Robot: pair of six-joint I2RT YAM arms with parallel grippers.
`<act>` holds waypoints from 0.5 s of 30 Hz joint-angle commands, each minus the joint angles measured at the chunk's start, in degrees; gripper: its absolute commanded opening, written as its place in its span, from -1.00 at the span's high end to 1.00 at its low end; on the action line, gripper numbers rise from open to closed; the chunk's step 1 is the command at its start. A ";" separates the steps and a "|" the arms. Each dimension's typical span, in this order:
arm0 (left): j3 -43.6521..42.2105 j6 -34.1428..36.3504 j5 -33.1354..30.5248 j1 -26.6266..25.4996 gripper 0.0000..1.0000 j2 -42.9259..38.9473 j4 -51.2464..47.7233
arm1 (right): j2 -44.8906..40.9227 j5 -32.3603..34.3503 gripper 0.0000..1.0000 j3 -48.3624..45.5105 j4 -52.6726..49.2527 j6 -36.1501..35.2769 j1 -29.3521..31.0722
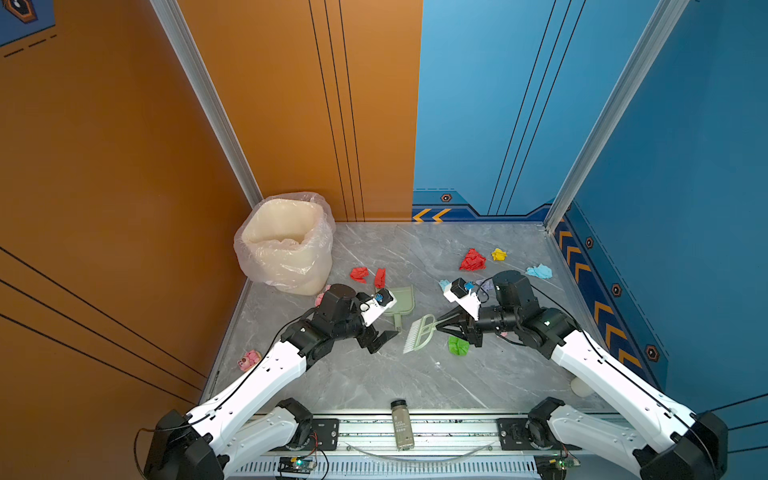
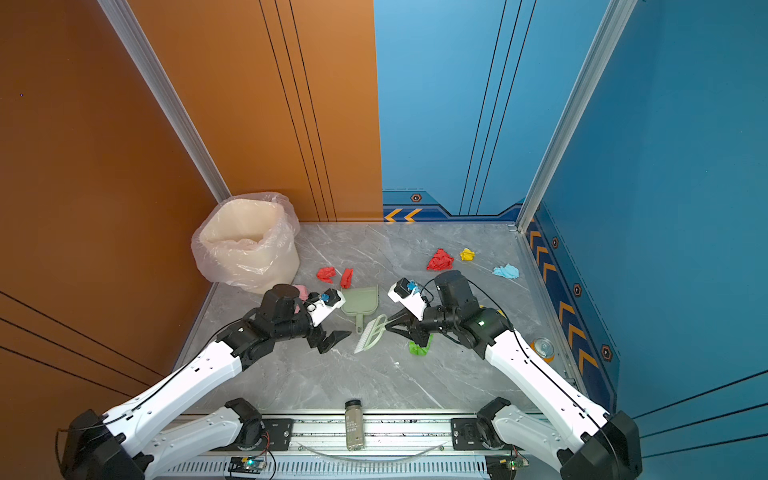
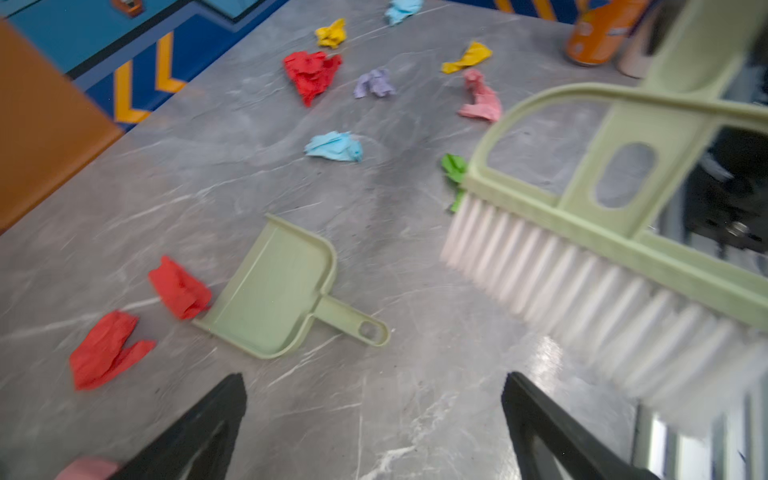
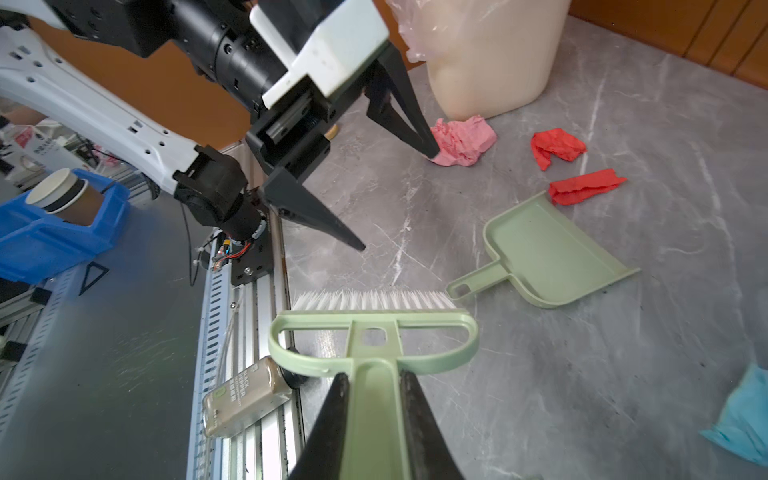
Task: Sweep away the paper scraps from the table
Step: 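Release the brush with the left gripper while the right gripper keeps holding it, then lower the left gripper onto the green dustpan handle and grasp it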
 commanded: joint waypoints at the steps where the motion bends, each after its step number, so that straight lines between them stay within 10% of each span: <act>1: 1.08 -11.93 -15.95 0.96 -0.95 0.29 -1.16 | -1.89 11.64 1.00 -1.19 -0.37 4.14 -0.53; 15: -5.61 -47.49 -37.62 -2.35 -0.95 1.26 -2.17 | -2.66 48.91 1.00 -1.55 8.48 18.81 2.96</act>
